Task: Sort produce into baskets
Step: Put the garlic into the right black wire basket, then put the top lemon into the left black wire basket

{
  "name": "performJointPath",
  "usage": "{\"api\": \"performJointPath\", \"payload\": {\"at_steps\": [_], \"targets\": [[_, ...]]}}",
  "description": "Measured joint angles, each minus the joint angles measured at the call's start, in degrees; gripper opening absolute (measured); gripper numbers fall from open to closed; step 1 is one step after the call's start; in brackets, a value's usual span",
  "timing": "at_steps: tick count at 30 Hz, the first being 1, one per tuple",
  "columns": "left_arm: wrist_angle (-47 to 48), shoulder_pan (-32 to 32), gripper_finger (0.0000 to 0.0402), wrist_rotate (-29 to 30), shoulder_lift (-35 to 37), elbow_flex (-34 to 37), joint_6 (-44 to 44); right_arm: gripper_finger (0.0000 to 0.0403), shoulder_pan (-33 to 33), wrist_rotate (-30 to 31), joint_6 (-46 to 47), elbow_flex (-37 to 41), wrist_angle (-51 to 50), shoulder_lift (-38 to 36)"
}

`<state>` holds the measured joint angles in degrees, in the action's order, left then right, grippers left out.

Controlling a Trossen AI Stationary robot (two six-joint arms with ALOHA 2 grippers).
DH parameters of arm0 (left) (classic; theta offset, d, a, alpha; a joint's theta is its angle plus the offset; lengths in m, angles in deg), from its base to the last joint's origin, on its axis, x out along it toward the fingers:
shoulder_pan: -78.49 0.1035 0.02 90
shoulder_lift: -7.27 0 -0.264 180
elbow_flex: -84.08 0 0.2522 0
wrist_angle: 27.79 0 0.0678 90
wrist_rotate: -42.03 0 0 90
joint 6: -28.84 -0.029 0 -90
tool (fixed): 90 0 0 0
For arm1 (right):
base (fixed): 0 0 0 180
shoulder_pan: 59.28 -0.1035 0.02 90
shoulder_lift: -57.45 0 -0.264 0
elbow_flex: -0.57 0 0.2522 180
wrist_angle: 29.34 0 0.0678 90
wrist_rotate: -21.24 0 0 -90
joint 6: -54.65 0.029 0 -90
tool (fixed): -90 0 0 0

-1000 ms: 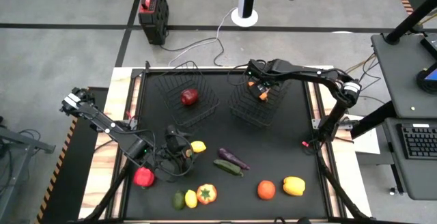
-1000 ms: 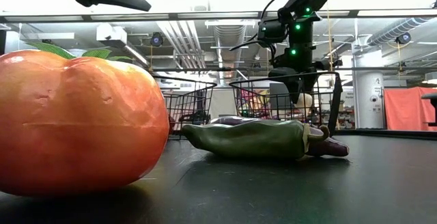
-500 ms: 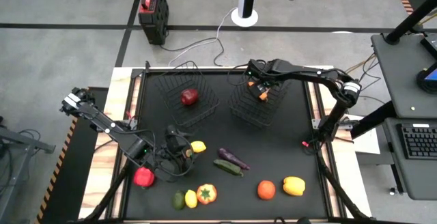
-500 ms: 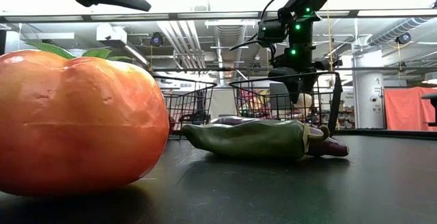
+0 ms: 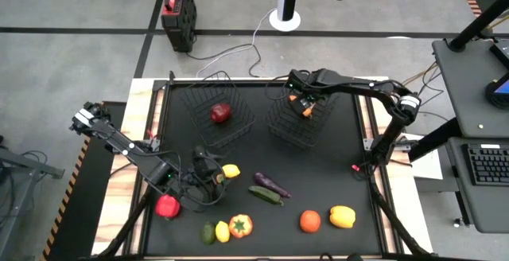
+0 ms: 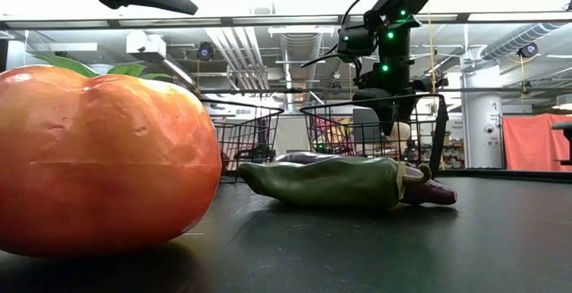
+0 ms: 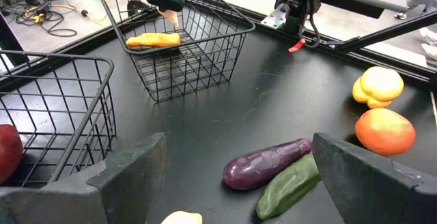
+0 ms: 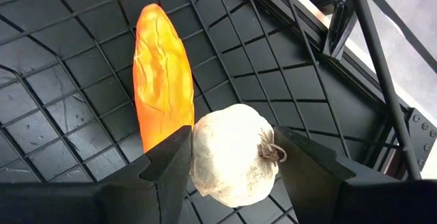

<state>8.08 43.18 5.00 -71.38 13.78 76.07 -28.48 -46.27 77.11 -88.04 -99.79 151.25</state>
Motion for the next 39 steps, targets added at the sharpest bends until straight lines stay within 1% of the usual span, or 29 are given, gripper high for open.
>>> {"api": "performJointPath", "payload": {"at_steps": [11, 14, 17, 24, 27, 29, 32, 34, 37, 39], "targets": [[0.0, 0.0, 0.035, 0.0, 0.0, 0.0, 0.0, 0.0199, 0.0, -0.2, 0.0, 0.0, -0.3, 0.0], [0.0, 0.0, 0.035, 0.0, 0.0, 0.0, -0.2, 0.0208, 0.0, -0.5, 0.0, 0.0, -0.8, 0.0], [0.0, 0.0, 0.035, 0.0, 0.0, 0.0, -0.8, 0.0235, 0.0, -0.5, 0.8, 0.0, -1.6, 0.0], [0.8, 0.0, 0.035, 0.0, 0.0, 0.0, -1.7, 0.0316, 0.0, 0.0, 2.4, -0.1, -1.7, 0.0], [1.4, 0.0, 0.035, -0.1, 0.0, 0.0, -1.7, 0.034, -0.1, 0.0, 3.1, -0.7, -1.8, -0.7], [1.4, 0.0, 0.035, -1.2, 0.0, 0.0, -1.7, 0.0349, -0.6, -0.1, 3.5, -1.5, -1.8, -1.9], [1.6, 0.0, 0.035, -3.5, 0.0, 0.0, -1.7, 0.0354, -2.7, -0.5, 3.9, -2.7, -1.7, -4.5], [1.7, 0.0, 0.035, -4.9, 0.0, 0.0, -1.7, 0.0353, -5.1, -0.5, 3.6, -2.9, -1.3, -6.8], [2.5, 0.0, 0.035, -7.1, 0.0, 0.0, -1.7, 0.0353, -10.2, -0.1, 2.2, -2.7, 0.3, -10.6], [3.4, 0.0, 0.035, -9.6, 0.0, 0.0, -1.7, 0.0353, -14.4, 0.1, 1.4, -2.3, 1.5, -12.7]]}}
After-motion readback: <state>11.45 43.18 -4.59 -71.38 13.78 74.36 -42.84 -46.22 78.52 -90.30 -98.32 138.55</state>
